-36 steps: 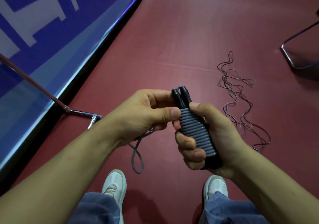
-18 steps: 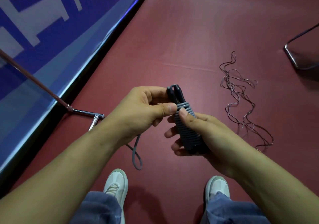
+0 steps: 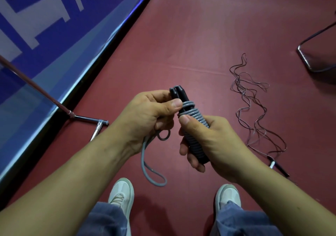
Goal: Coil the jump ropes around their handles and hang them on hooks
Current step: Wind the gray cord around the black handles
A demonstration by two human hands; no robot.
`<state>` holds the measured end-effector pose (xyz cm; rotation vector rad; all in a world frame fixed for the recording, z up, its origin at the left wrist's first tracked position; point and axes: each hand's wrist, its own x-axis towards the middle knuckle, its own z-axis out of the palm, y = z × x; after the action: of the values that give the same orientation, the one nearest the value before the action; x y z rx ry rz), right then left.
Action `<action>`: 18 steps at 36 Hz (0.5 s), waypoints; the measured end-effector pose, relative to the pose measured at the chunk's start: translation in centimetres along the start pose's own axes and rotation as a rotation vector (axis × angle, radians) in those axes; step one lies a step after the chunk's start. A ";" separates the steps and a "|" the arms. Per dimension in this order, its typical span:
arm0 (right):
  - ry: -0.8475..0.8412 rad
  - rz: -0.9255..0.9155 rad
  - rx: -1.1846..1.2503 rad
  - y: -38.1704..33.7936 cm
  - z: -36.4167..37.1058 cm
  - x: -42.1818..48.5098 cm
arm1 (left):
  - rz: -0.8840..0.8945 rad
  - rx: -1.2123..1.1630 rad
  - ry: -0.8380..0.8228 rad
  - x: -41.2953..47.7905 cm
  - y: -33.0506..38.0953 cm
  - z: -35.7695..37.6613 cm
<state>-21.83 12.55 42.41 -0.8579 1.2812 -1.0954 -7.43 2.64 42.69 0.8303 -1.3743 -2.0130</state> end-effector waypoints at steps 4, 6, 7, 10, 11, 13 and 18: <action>-0.063 0.051 0.099 0.2 -0.3 0.0 | 0.013 -0.020 -0.010 -0.1 -0.3 0.1; -0.100 0.073 0.178 0.3 -0.4 -0.1 | 0.026 -0.033 -0.035 -0.3 -0.4 0.2; -0.118 0.078 0.216 0.3 -0.4 -0.2 | 0.029 -0.048 -0.048 -0.3 -0.3 0.3; -0.135 0.083 0.270 0.2 -0.5 -0.4 | 0.022 -0.083 -0.061 -0.5 -0.2 0.8; -0.126 0.085 0.264 0.1 -0.6 -0.4 | 0.015 -0.096 -0.068 -0.6 -0.1 0.9; -0.096 0.088 0.229 -0.1 -0.7 -0.4 | 0.001 -0.113 -0.084 -0.7 -0.1 1.1; -0.028 0.032 0.067 0.1 -0.7 -0.2 | -0.075 -0.104 -0.067 -0.8 0.0 0.8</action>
<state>-22.54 12.82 42.32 -0.7970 1.2243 -1.0912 -7.52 3.75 43.06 0.7846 -1.2801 -2.1679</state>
